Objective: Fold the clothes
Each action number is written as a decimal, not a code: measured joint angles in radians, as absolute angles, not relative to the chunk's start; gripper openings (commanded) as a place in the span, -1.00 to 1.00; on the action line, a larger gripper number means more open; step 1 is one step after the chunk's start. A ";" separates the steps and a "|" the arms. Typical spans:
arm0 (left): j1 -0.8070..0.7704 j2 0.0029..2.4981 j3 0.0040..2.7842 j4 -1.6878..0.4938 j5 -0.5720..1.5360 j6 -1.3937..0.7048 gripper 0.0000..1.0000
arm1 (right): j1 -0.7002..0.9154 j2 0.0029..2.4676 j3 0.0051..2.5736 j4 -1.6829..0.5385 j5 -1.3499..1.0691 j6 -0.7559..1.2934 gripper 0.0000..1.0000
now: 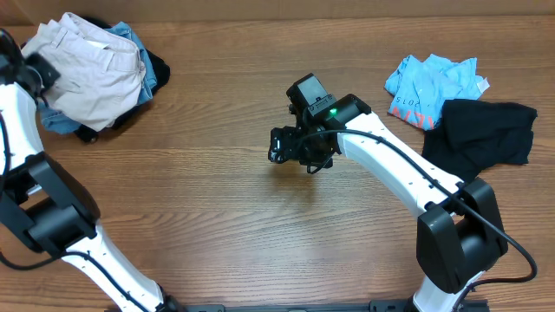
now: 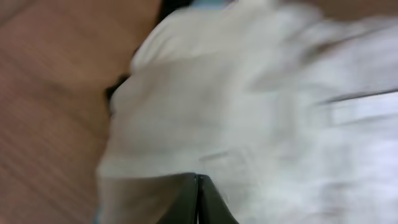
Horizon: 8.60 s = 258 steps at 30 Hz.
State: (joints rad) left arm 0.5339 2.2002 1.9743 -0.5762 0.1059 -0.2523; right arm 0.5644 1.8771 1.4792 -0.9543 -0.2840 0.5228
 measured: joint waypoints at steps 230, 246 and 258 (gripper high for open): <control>0.093 0.017 0.008 -0.068 0.081 -0.127 1.00 | -0.104 0.011 0.019 -0.089 -0.026 0.190 1.00; 0.093 0.017 0.008 -0.068 0.081 -0.127 1.00 | -0.104 0.011 0.019 -0.089 -0.026 0.189 1.00; 0.093 0.017 0.008 -0.068 0.081 -0.127 1.00 | -0.104 0.011 0.019 -0.089 -0.026 0.190 1.00</control>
State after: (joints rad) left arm 0.0933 0.0170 0.0082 -0.0677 0.0807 -0.1268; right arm -0.1040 0.0109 0.0185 -0.0891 -0.0261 0.1898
